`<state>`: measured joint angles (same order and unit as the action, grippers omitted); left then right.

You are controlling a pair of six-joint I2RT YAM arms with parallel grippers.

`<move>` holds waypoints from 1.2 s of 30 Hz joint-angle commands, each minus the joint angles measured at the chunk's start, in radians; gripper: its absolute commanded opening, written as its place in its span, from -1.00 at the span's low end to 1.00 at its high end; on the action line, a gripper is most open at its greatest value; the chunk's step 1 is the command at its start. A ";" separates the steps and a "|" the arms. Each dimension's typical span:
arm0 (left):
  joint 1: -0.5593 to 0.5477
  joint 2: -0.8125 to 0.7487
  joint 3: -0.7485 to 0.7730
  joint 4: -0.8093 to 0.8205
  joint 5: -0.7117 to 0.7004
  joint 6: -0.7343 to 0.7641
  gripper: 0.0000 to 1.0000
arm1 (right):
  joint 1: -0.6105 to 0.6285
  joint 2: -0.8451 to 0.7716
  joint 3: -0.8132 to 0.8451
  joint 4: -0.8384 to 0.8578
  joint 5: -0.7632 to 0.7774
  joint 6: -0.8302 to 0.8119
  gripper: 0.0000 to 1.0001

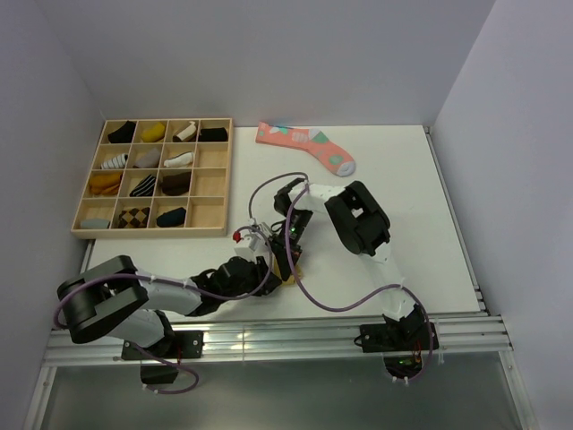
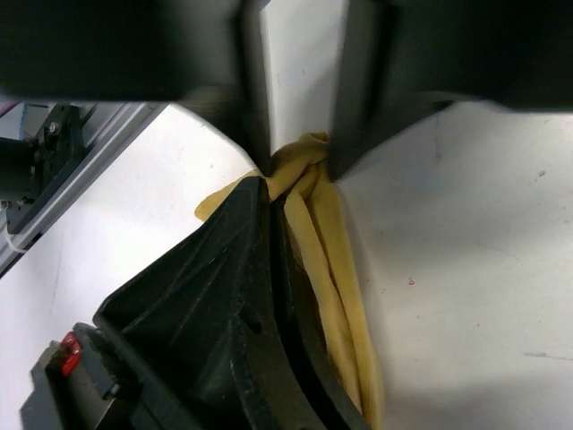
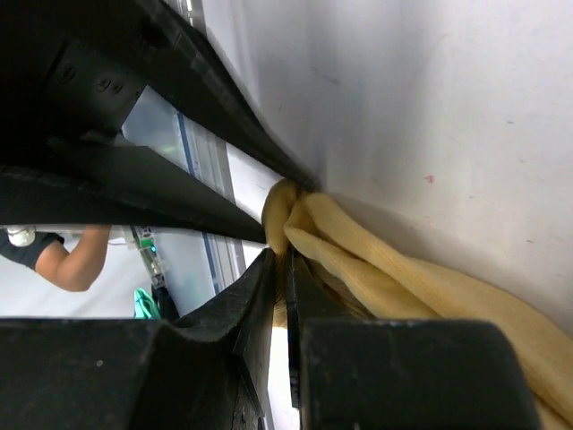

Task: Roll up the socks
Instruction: Roll the sock at the center of the board.

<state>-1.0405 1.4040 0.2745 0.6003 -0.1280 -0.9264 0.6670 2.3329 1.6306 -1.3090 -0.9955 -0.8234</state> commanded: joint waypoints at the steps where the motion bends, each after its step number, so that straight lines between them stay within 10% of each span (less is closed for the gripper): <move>1: -0.006 0.023 0.038 -0.060 -0.008 -0.002 -0.38 | -0.004 -0.006 0.000 0.014 -0.006 0.033 -0.72; 9: -0.006 0.059 0.113 -0.221 0.004 -0.034 -0.99 | -0.003 -0.067 -0.051 0.122 0.060 0.119 -0.66; 17: -0.006 0.052 0.157 -0.373 0.008 -0.100 -0.99 | -0.012 -0.322 -0.228 0.431 0.251 0.294 -0.04; 36: 0.080 -0.096 0.274 -0.744 0.051 -0.127 -0.99 | -0.118 -0.860 -0.613 0.818 0.448 0.343 -0.07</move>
<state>-0.9756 1.3106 0.4877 -0.0471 -0.1223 -1.0824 0.5423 1.5970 1.0672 -0.6262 -0.5915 -0.4610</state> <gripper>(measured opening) 0.054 0.461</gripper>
